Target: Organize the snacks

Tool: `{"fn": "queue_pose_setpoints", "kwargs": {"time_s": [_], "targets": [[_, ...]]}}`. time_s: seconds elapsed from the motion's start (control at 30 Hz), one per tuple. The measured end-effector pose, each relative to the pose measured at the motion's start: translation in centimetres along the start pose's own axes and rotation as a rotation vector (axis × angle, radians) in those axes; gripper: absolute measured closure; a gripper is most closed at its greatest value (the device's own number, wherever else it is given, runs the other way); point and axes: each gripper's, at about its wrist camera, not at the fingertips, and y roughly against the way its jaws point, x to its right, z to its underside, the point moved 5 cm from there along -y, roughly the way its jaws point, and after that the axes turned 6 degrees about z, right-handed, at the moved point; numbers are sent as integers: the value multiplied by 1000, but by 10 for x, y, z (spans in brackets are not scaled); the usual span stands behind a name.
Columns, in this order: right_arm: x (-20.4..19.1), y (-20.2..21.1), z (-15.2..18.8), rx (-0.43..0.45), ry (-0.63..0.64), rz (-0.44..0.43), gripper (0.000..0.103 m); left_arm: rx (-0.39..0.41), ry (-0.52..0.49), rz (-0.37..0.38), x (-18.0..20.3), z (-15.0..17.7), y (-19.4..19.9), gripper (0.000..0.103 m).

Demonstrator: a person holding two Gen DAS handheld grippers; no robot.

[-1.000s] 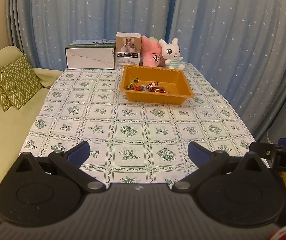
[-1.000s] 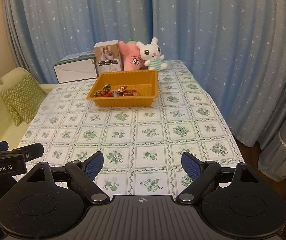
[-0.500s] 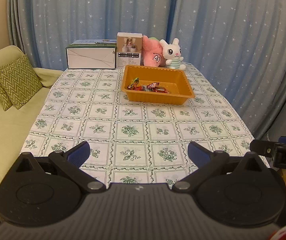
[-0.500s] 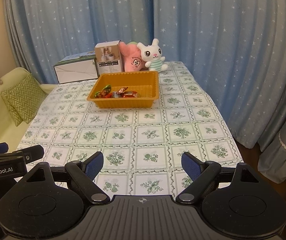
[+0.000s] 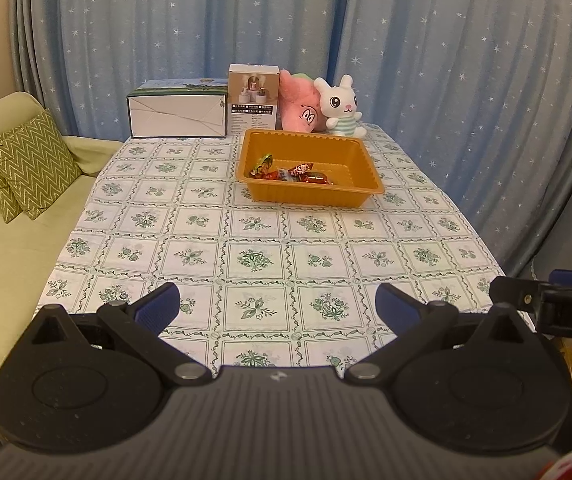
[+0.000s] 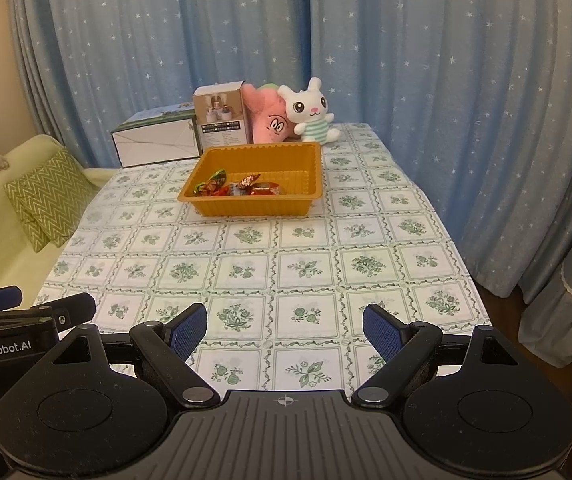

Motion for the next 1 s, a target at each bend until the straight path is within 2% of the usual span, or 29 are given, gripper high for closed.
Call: {"fn": "queue_pose_setpoints", "kwargs": {"time_s": [1.0], "targets": [[0, -1, 2, -3, -6, -1, 18, -3, 2, 9, 2, 3, -1, 0]]}}
